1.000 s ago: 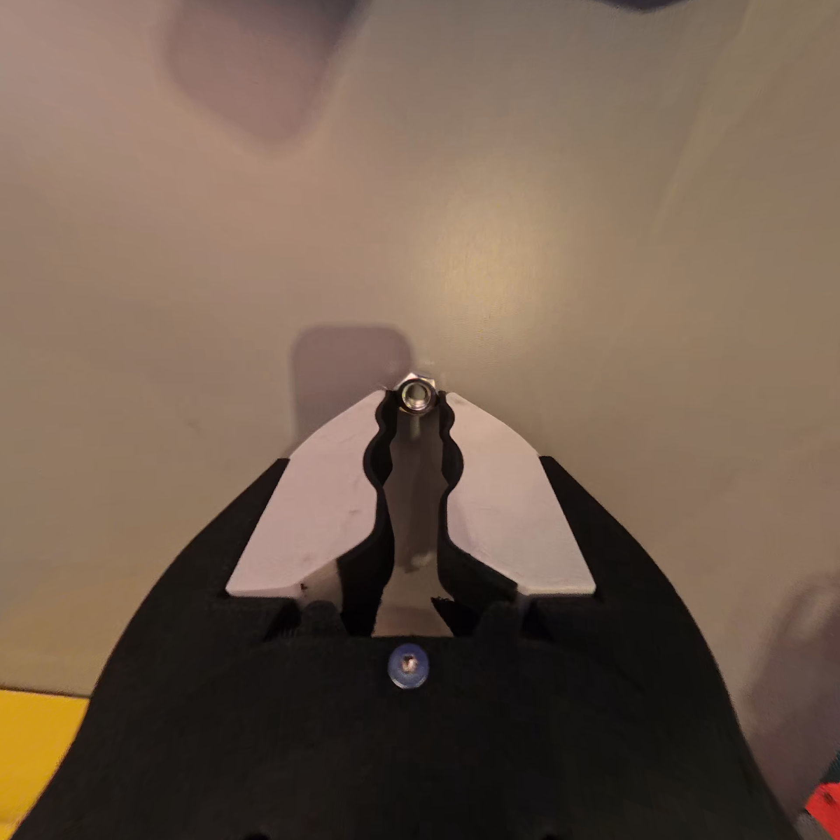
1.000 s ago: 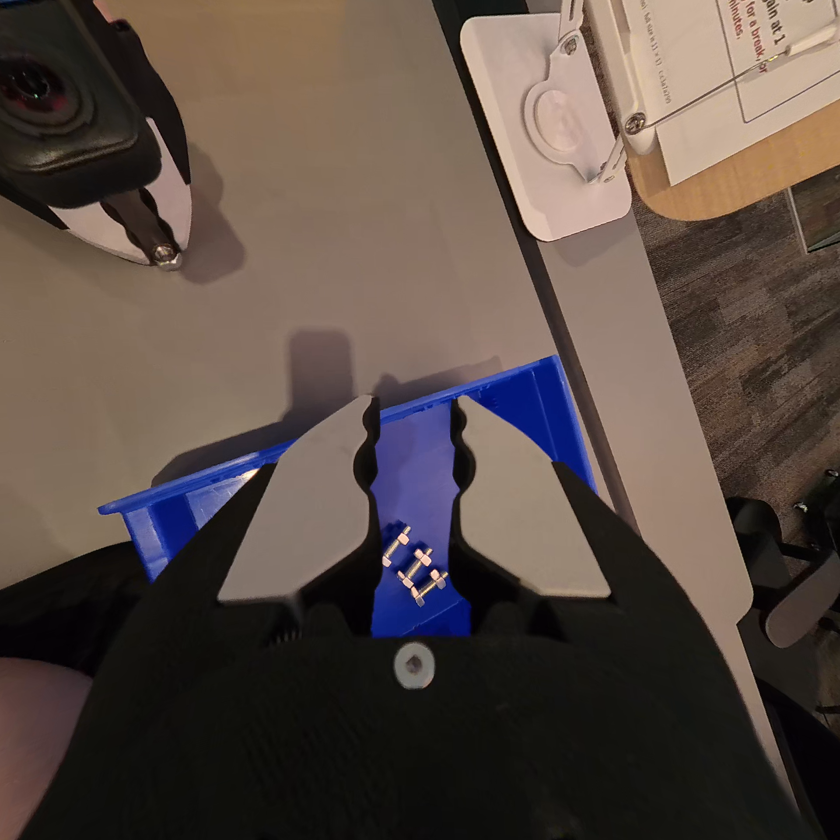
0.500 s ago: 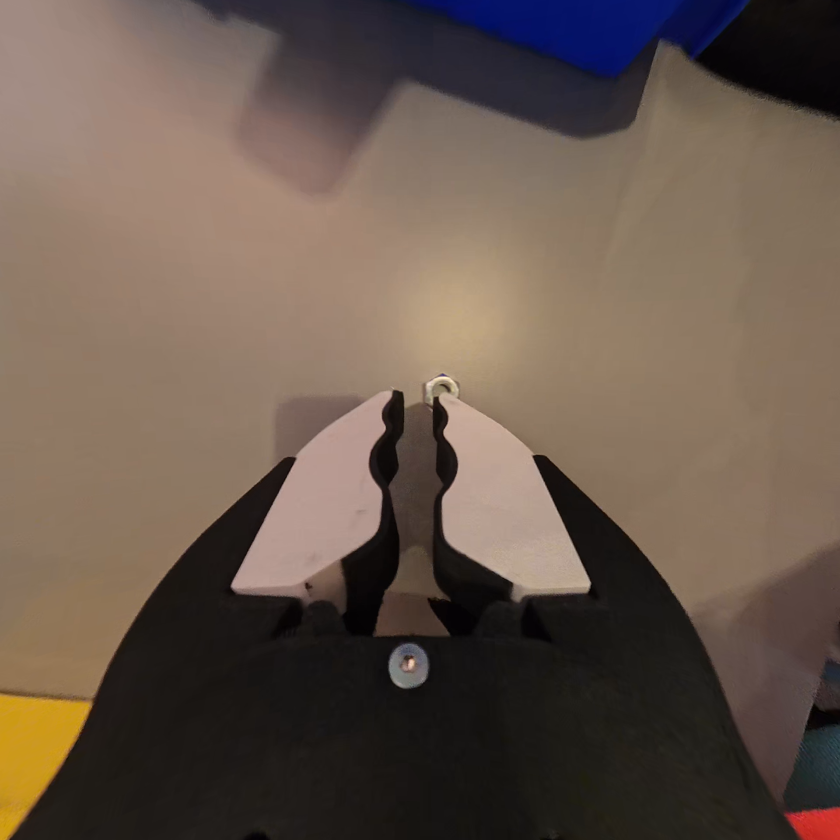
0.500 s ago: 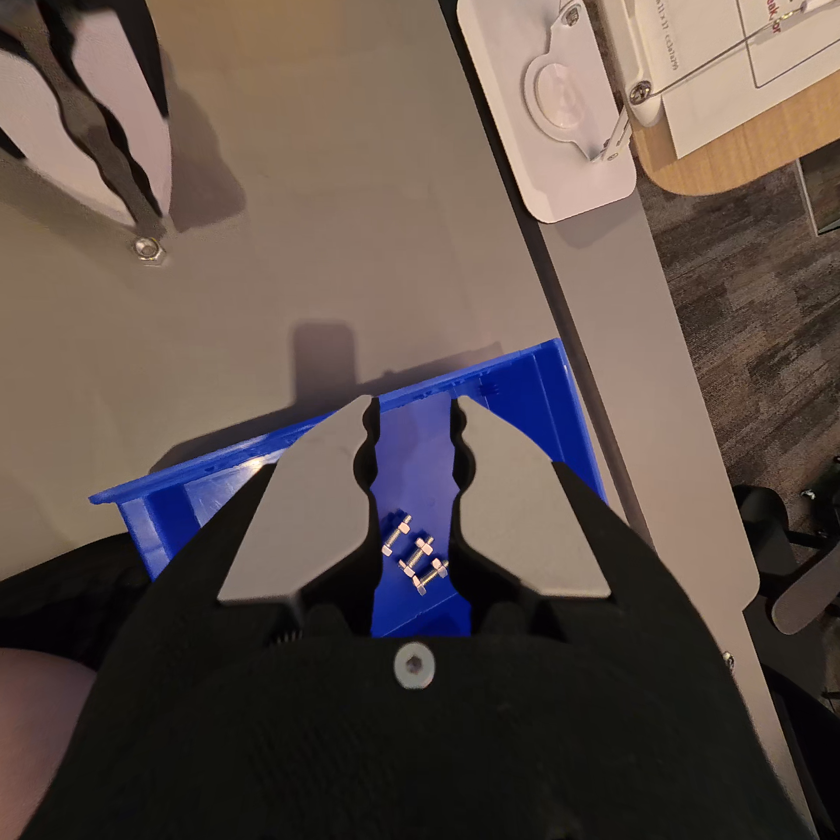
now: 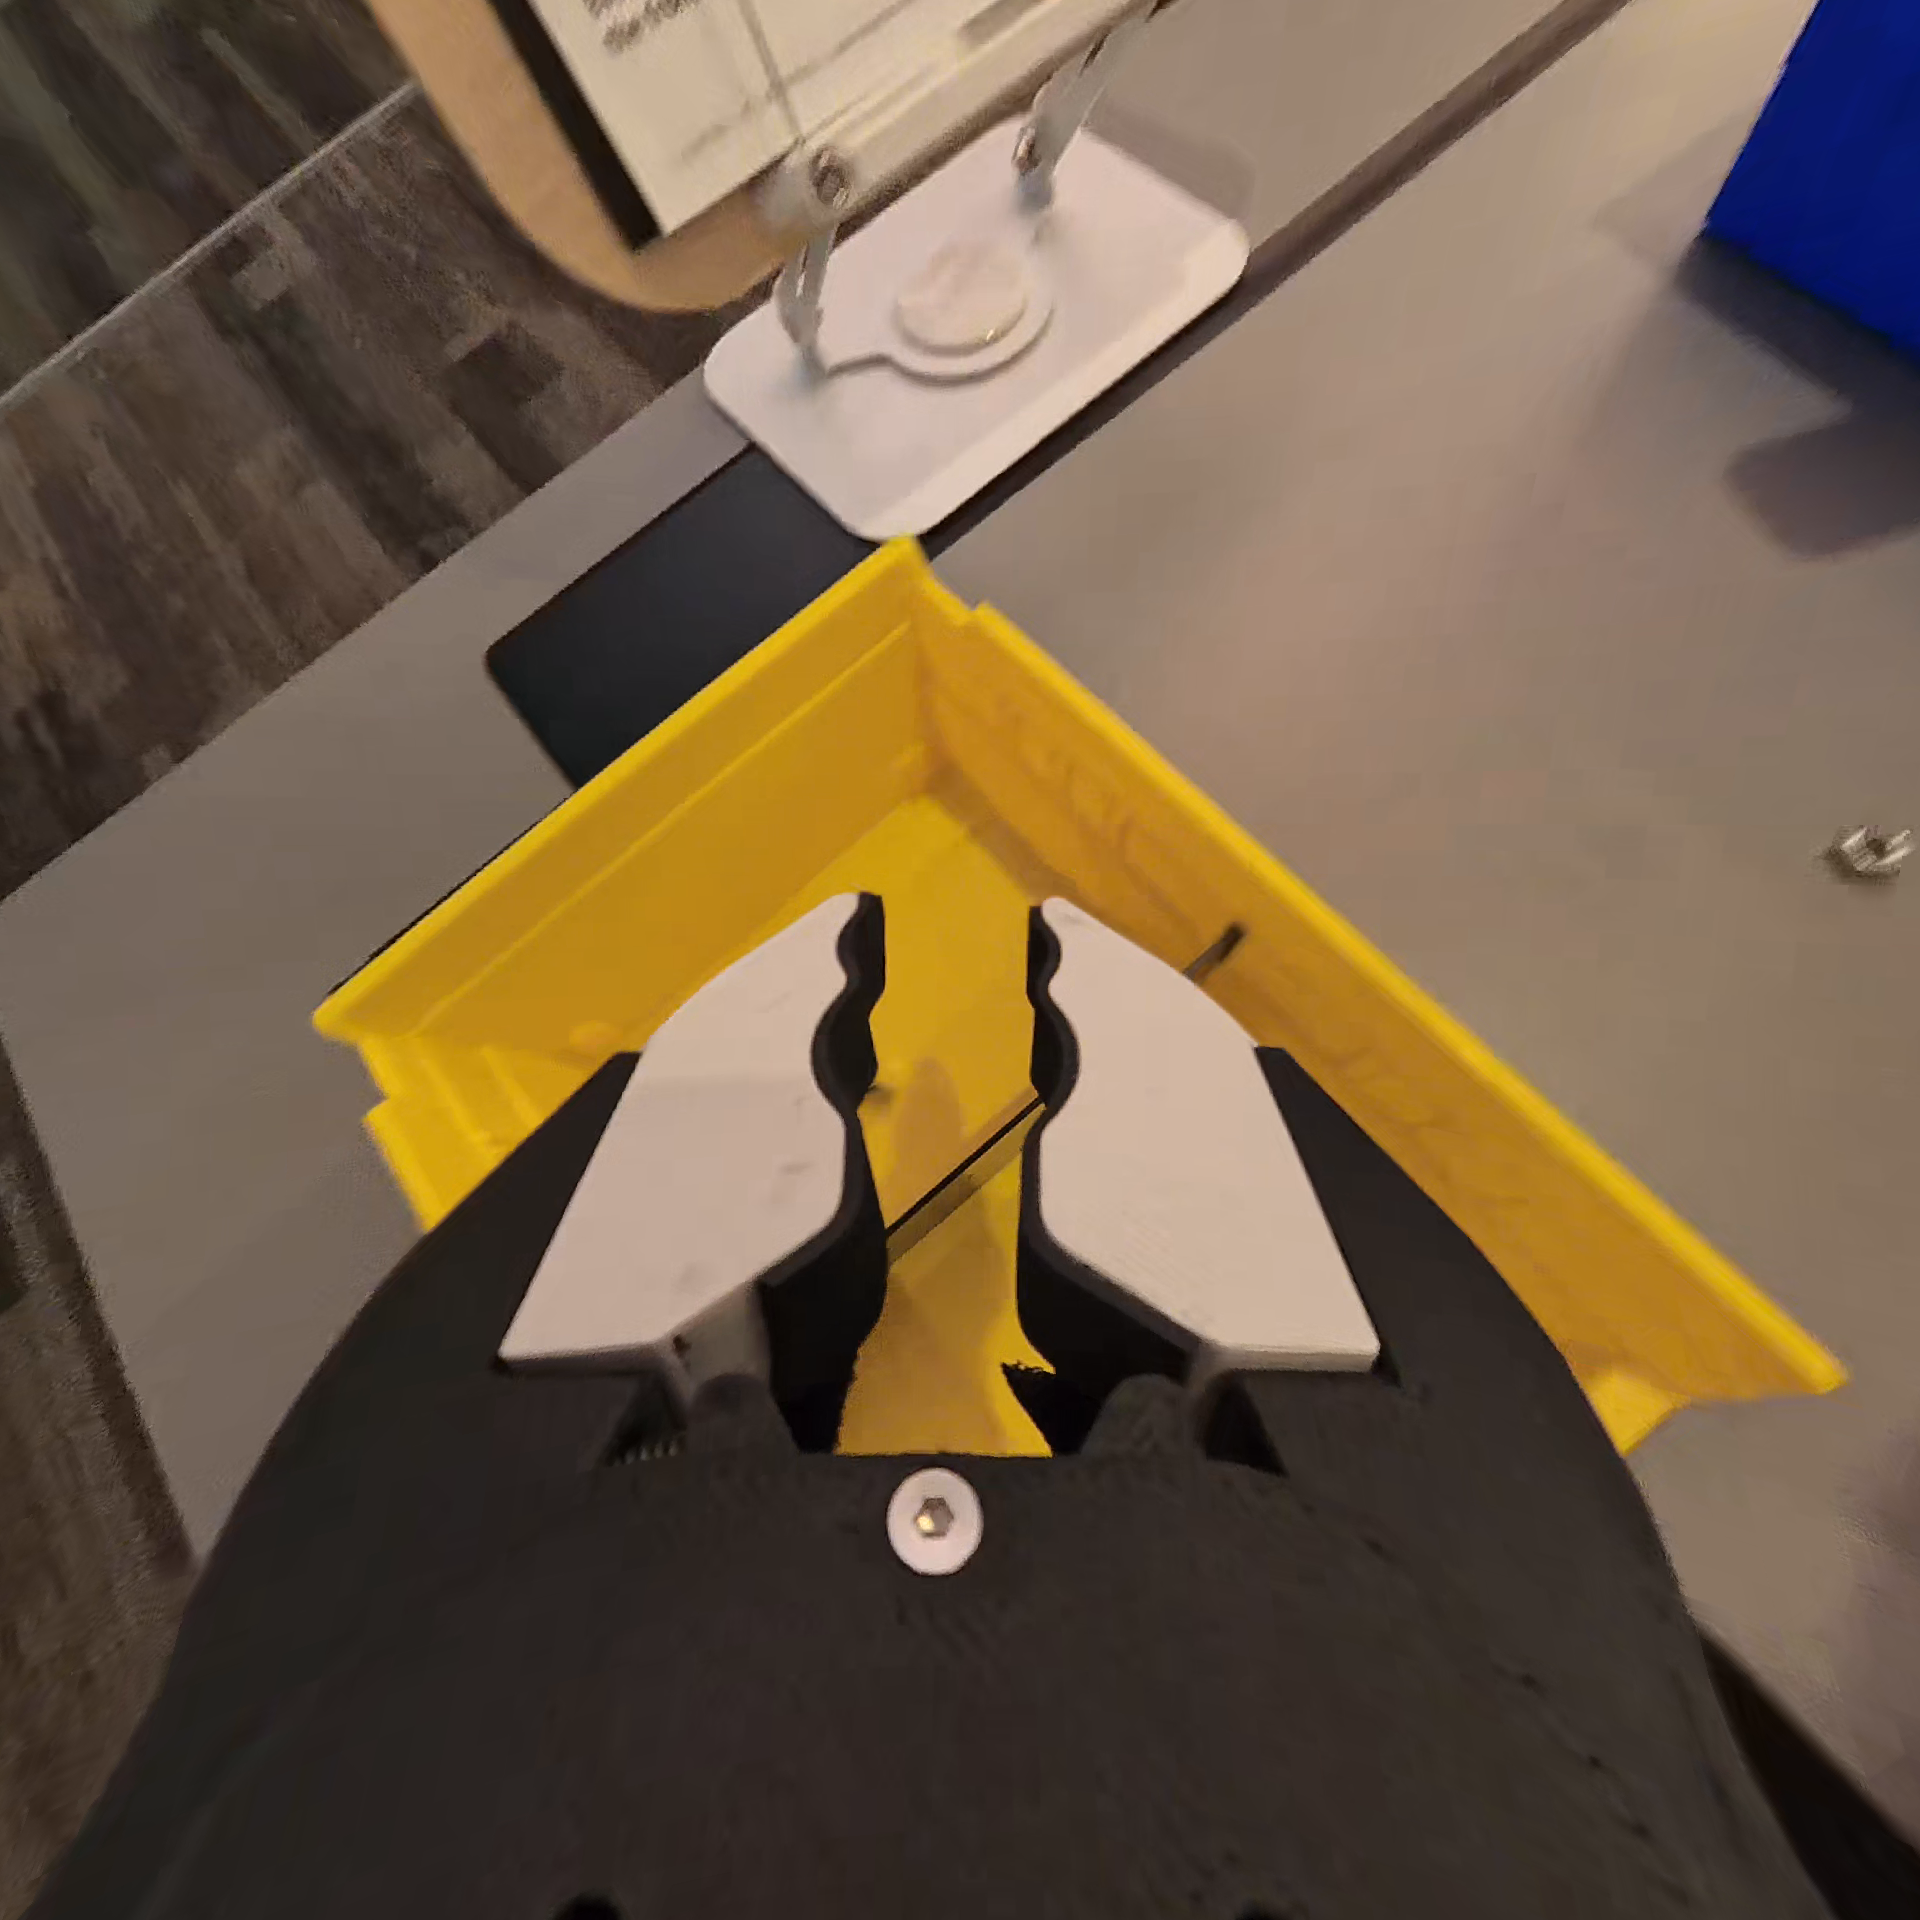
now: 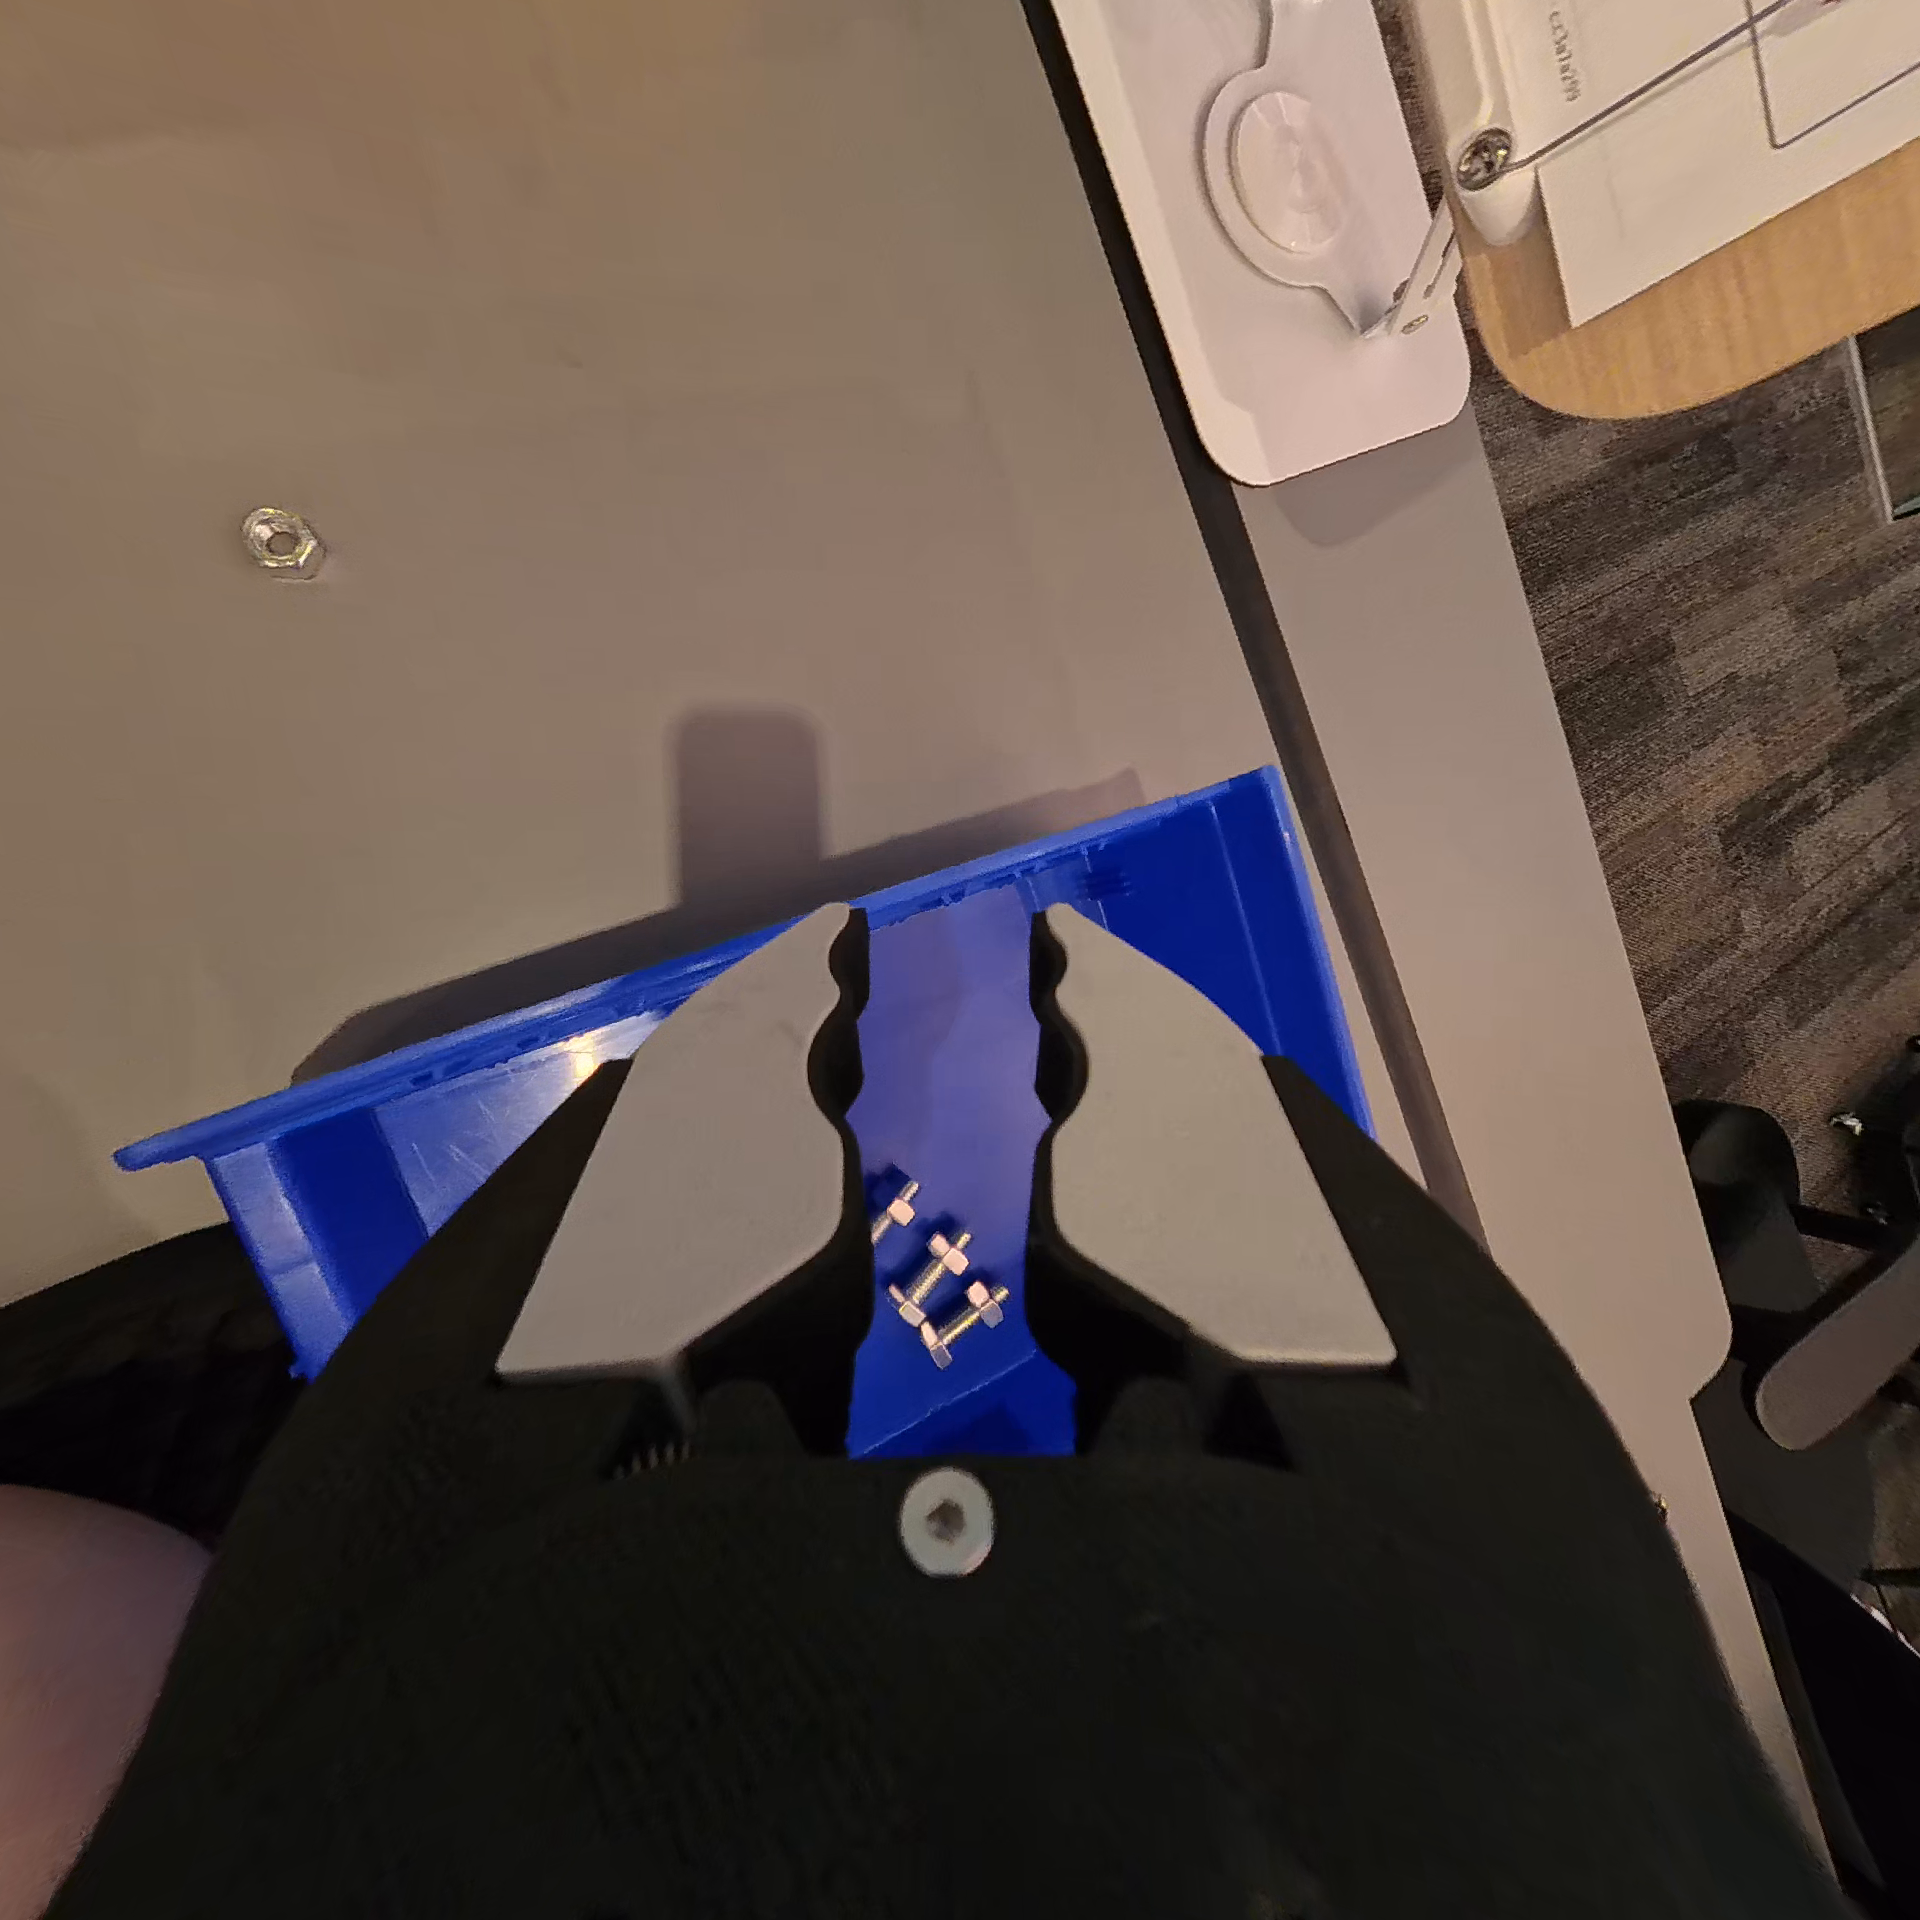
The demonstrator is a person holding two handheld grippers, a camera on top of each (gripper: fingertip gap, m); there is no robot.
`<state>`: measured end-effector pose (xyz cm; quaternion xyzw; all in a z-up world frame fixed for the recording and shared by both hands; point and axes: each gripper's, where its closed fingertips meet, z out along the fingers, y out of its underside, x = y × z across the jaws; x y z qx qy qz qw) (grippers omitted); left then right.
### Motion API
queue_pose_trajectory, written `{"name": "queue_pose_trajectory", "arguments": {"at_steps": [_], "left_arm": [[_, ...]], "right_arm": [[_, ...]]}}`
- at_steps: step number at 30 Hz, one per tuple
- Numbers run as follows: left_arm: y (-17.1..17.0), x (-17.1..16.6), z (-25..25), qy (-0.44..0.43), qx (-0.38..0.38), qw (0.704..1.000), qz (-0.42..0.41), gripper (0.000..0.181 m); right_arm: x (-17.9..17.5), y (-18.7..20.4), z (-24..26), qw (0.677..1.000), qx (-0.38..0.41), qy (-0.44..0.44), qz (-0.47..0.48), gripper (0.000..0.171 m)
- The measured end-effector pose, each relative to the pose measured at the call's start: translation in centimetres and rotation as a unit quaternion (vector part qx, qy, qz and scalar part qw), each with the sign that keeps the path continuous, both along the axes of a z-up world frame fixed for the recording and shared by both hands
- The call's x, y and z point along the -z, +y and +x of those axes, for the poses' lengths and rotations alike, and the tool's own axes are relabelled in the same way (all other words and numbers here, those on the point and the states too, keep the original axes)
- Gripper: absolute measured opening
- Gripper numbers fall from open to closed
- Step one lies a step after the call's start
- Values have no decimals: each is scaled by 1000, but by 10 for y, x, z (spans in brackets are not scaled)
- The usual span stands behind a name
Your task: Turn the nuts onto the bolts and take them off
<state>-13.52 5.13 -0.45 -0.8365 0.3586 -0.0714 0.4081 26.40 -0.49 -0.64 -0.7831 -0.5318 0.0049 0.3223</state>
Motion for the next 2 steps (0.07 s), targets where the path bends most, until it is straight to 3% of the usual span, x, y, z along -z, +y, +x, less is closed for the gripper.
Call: {"name": "queue_pose_trajectory", "arguments": {"at_steps": [1,2], "left_arm": [[1,4,-8,15,9,1000,2,25],[2,8,-12,32,29,999,2,24]], "right_arm": [[0,0,1,1000,-2,0,-1,31],[0,1,2,1000,-1,0,-1,31]]}}
